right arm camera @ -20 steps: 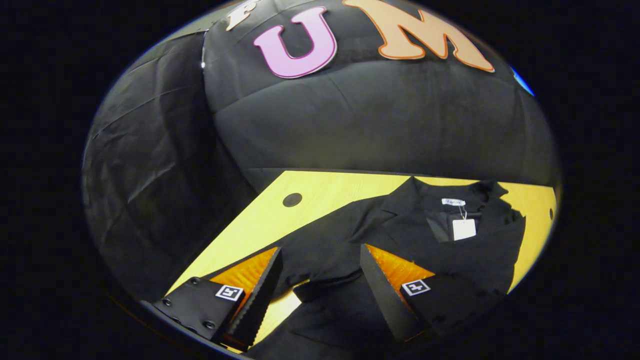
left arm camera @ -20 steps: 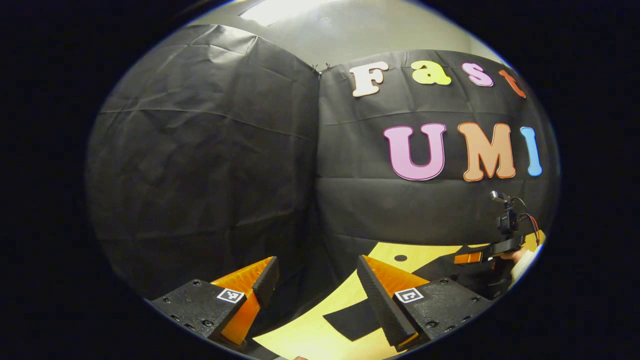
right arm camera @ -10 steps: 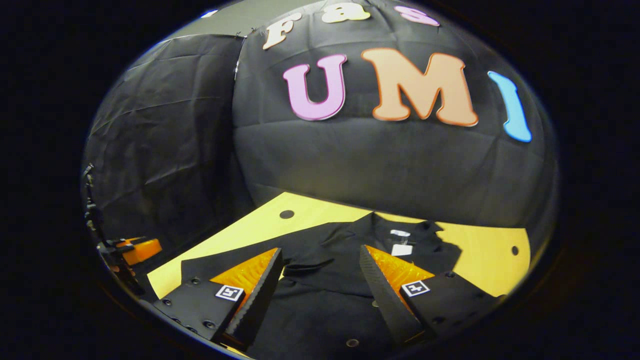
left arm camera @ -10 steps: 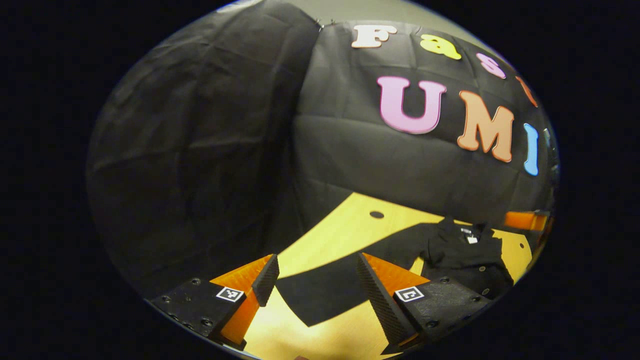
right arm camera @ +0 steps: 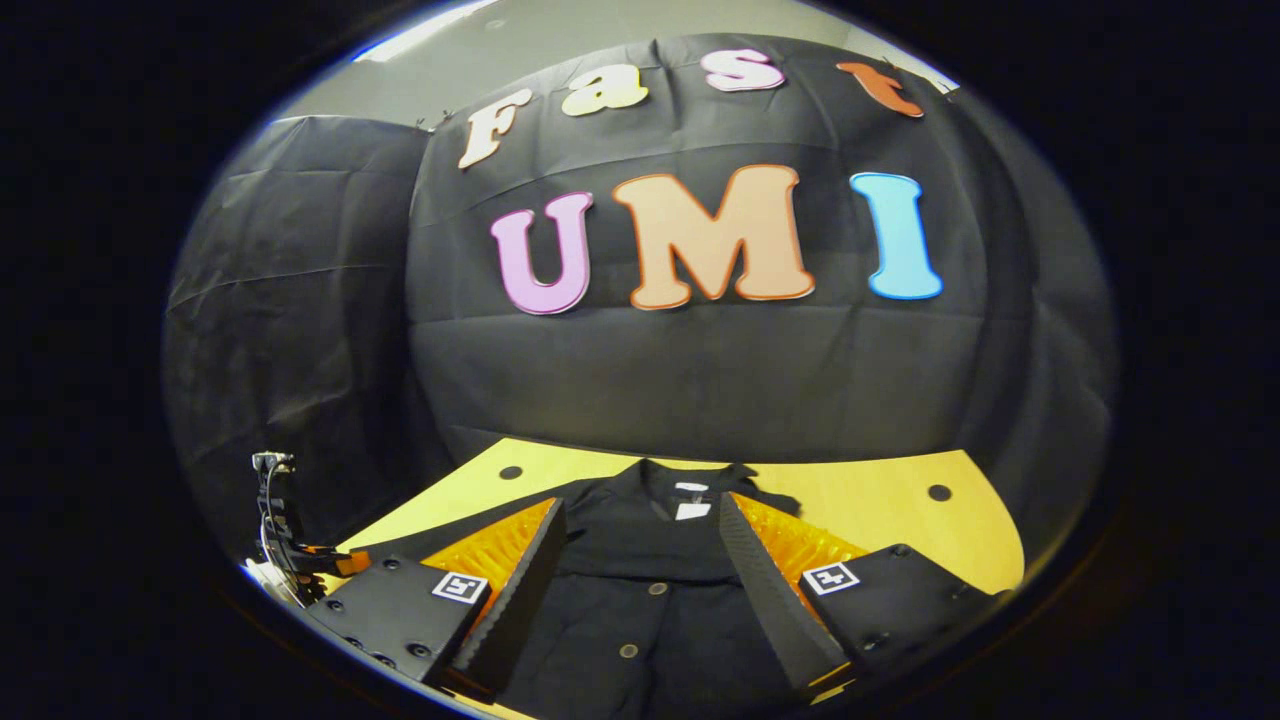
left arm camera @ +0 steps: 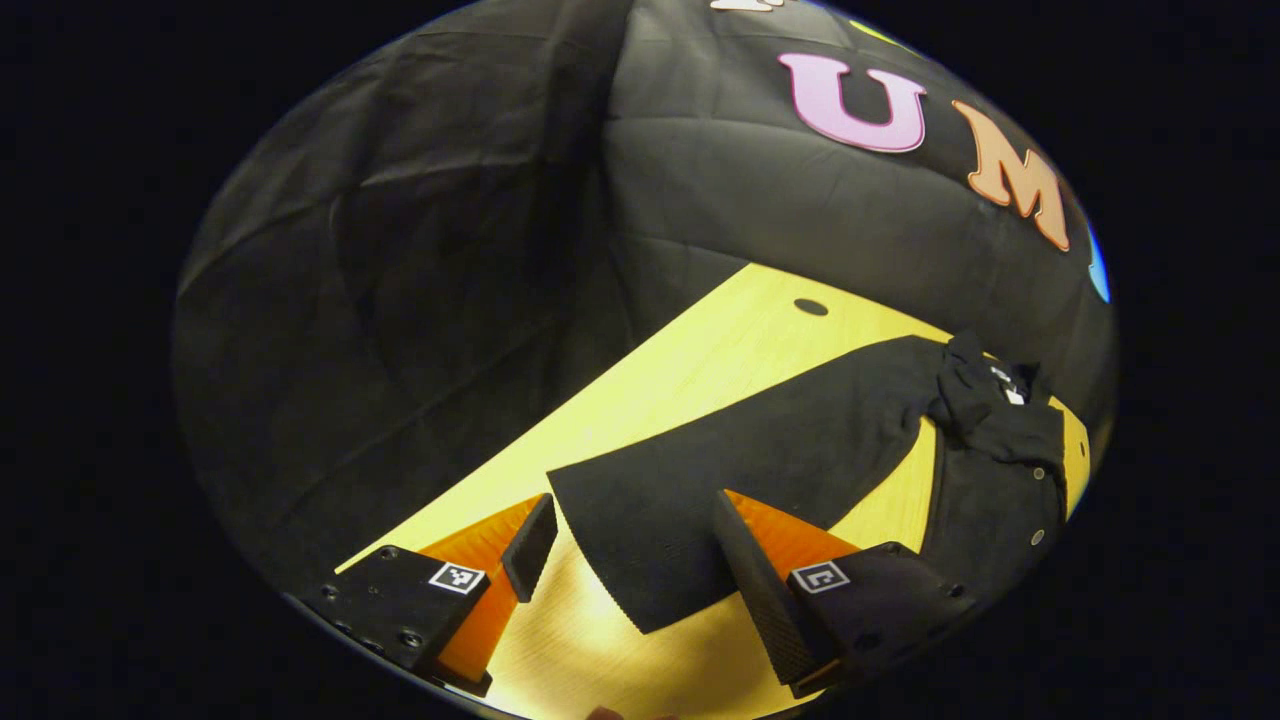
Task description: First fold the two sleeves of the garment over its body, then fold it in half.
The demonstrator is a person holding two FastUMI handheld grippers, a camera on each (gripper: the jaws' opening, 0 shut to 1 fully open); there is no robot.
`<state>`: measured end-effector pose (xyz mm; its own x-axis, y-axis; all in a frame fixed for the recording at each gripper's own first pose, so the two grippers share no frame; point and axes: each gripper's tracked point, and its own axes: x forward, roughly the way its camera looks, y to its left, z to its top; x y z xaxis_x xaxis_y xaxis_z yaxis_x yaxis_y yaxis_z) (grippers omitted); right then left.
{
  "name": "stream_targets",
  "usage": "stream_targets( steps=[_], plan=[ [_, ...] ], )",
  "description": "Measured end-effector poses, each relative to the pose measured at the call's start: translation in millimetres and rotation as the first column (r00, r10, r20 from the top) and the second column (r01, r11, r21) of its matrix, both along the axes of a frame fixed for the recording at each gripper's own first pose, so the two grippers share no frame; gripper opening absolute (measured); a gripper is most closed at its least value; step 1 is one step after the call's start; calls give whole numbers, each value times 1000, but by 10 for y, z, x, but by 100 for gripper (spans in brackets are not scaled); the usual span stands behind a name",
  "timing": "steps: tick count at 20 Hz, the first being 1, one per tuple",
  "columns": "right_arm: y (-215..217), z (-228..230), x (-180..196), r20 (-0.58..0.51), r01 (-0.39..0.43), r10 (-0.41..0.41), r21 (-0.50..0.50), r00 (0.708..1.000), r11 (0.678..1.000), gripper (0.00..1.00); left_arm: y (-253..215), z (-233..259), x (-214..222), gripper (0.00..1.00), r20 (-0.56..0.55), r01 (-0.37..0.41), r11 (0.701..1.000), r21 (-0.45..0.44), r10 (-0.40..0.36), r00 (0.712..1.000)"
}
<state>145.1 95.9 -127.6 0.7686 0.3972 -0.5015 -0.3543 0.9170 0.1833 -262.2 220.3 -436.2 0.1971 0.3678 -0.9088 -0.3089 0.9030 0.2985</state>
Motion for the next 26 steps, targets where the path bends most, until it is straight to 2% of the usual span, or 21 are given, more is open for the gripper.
stream_targets(
  steps=[3, 4, 5, 6, 7, 8, 11, 14, 16, 17, 19, 21, 23, 25, 26],
  plan=[
    [-192, -59, -14, -28, 47, -48, -12, 998, 999, 98, -33, -169, -129, 96, -47, 7, 1000, -20, -7, 999],
    [-200, -79, -45, -50, 55, -56, -3, 997, 998, 94, -31, -212, -194, 96, -79, 5, 1000, -20, -7, 997],
    [-200, -58, -68, -58, 65, -64, 10, 996, 998, 94, -30, -179, -147, 94, -56, 35, 999, -11, -35, 998],
    [-192, 24, -65, -42, 74, -73, 24, 996, 997, 98, -41, -199, -139, 98, -49, 54, 999, -4, -54, 997],
    [-196, 118, -53, -14, 82, -82, 31, 997, 996, 99, -79, -191, -151, 94, -58, 48, 999, -7, -49, 997],
    [-213, 206, -34, 17, 89, -90, 28, 996, 996, 94, -76, -189, -135, 94, -42, 41, 999, -4, -41, 998],
    [-262, 357, -75, 68, 100, -100, -1, 993, 995, 94, -19, -160, -167, 95, -40, 35, 999, -9, -36, 999],
    [-284, 410, -118, 62, 102, -102, 11, 993, 995, 98, 44, -72, -179, 86, -46, 55, 998, -28, -56, 997],
    [-356, 446, -113, 69, 120, -120, 12, 990, 993, 100, 92, -12, -174, 70, -51, 70, 997, -45, -72, 996],
    [-390, 458, -111, 70, 131, -132, 14, 989, 991, 94, 108, 12, -165, 55, -48, 75, 996, -51, -78, 996],
    [-486, 495, -106, 66, 155, -156, 22, 985, 988, 98, 187, 89, -145, 25, -41, 70, 997, -44, -72, 997],
    [-612, 515, -96, 66, 187, -188, 23, 980, 982, 94, 204, 76, -117, 9, -37, 50, 999, -19, -51, 998],
    [-778, 514, -102, 70, 220, -220, 13, 973, 975, 98, 175, 48, -84, 5, -34, 33, 999, 5, -33, 999],
    [-892, 451, -150, 59, 240, -240, -3, 969, 971, 94, 160, 43, -53, 3, -26, 20, 1000, 19, -19, 999],
    [-955, 431, -169, 55, 248, -247, -9, 967, 969, 98, 149, 49, -44, 0, -23, 13, 1000, 20, -13, 1000]
  ],
)
